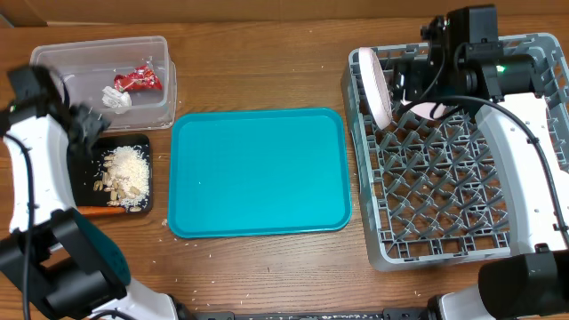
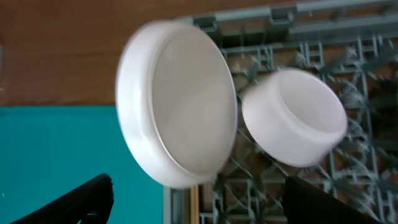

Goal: Sort waste into correct bins and load items into the dishwasher

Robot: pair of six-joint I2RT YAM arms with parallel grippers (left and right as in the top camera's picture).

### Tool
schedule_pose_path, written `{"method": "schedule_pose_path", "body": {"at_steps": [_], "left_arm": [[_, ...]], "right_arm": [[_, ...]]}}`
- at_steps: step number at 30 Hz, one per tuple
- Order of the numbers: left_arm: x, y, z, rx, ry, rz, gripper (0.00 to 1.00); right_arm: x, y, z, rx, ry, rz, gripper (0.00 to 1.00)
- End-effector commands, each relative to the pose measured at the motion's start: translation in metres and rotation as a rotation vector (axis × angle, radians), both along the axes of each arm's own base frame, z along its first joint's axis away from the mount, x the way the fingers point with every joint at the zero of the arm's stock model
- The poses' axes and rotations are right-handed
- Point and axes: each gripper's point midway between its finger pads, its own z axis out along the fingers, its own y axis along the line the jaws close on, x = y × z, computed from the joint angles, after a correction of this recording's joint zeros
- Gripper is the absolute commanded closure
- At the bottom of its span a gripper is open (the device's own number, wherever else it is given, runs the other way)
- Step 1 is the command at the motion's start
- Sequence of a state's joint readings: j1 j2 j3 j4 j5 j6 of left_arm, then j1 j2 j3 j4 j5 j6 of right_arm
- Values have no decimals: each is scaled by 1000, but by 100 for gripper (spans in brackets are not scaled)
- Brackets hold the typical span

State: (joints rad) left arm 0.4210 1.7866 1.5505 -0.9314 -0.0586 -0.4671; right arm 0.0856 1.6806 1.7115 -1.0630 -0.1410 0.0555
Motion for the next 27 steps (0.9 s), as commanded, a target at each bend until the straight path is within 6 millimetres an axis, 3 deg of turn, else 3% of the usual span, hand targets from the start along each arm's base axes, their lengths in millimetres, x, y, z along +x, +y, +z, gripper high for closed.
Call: {"method": "schedule_pose_path", "body": {"at_steps": [1,5,7,9,12,16,22,27], "left_arm": [[45,-82,58,9,-153,-460,1],[53,-154,71,70,-138,-755,0],[45,-186,67,73,-97,-878,0],[30,-202,59,69,-23,-916,0],[8,-202,51,57,86,-858,0],[-17,-207,49,-13,149,-886,0],[-42,-202,75,55,93,-932,0],[-74,-187,98,194,-60,-860,0]], "right_arm": [[18,25,16,97,-98,77,0],[39,32,27,112,-192,107,0],[39,32,22,101,-179,118,0],[30,26,10,71,-124,122,0],[11,8,-11,7,-3,71,0],[-11,-6,-24,11,109,30,0],[-22,-14,-30,10,148,9,0],[-26,-14,-26,15,54,11,0]]}}
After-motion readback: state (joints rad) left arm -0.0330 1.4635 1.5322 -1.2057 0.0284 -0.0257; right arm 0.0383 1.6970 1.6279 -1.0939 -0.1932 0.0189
